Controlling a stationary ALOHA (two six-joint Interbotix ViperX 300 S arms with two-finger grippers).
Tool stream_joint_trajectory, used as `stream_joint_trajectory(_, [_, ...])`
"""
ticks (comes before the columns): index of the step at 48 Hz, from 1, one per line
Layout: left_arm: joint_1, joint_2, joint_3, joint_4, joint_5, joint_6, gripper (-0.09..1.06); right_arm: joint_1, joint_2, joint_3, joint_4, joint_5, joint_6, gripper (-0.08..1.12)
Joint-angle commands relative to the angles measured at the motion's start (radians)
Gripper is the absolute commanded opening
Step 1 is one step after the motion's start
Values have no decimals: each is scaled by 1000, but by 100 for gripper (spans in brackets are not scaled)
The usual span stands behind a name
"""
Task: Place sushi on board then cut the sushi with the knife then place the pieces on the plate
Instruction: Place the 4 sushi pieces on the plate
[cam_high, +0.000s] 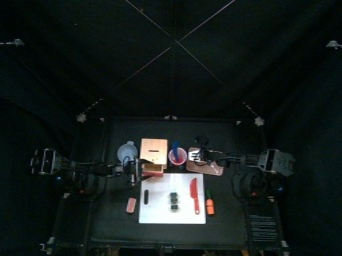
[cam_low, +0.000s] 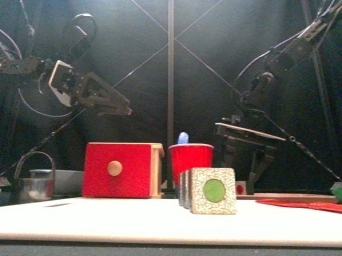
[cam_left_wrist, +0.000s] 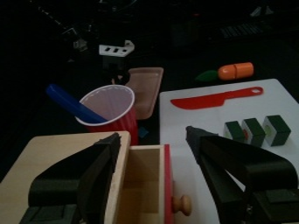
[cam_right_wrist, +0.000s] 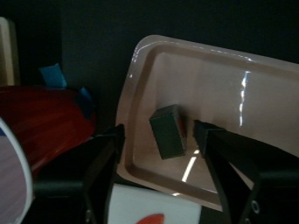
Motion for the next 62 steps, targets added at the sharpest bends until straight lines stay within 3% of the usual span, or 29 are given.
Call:
stream_joint_trajectory(1, [-5,-9,-15,2,-8,0,94,54,-101,-17,-20,66,-9,100])
stream_joint_trajectory(6, [-6,-9,-20,0,-8,0,94,183,-206,-5,15,109,-91,100])
stream_joint_trajectory(13, [-3,-9,-26,-6,-9,0,94,314,-230,-20,100,77,-279,100])
stream_joint_trajectory(20, [0,-9,-35,-43,-8,2,94,356,-127,-77,207,17,-577,100])
stream_joint_trajectory(36, [2,-8,-29,-123,-2,0,94,394,170,-383,419,84,-1238,100])
stream_joint_trajectory(52, [6,-2,-14,-216,-2,2,94,417,256,-405,434,71,-1284,100])
stream_joint_trajectory(62, [8,-2,-8,-222,-2,0,94,417,272,-402,431,61,-1290,99])
